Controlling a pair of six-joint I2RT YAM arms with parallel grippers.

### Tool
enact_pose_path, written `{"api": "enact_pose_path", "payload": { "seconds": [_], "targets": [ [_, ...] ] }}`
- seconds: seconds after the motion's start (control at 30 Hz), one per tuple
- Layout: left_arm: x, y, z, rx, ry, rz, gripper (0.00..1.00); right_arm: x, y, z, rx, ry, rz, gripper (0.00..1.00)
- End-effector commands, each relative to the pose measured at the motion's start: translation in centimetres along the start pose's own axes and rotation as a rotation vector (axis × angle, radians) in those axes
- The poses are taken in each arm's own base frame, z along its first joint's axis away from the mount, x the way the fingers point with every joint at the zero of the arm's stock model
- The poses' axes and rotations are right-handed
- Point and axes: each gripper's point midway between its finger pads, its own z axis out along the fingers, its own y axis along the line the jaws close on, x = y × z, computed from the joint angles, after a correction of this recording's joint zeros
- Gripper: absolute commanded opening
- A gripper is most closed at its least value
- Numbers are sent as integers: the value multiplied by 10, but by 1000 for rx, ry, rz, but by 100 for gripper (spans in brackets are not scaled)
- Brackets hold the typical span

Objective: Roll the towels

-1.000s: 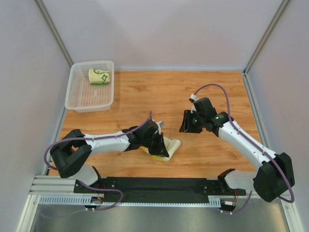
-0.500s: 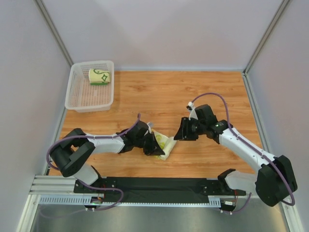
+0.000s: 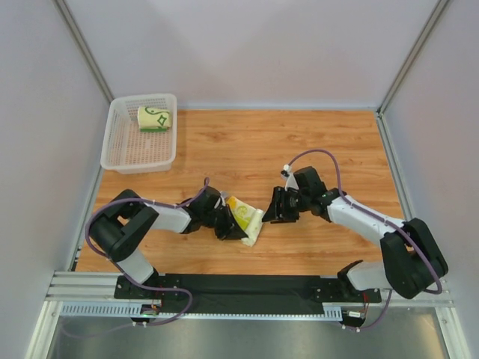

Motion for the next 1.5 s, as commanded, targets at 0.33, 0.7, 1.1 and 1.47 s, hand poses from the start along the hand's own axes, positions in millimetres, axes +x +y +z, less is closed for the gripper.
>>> {"api": "enact_pose_path", "payload": {
  "seconds": [0.33,0.7,1.1,1.47],
  "targets": [
    [-17,29,1,-110,45,11,0,-8,-22,57,51,6,-56,49],
    [-20,35,-3,-131,86,24,1,-9,-10,77,-48,-9,-60,50],
    [-22,40,-4,-140,112,18,1,-9,1,72,-158,-87,-48,56],
    [-21,37,-8,-141,109,39,1,-8,-27,83,-27,-80,-12,5]
  ]
}}
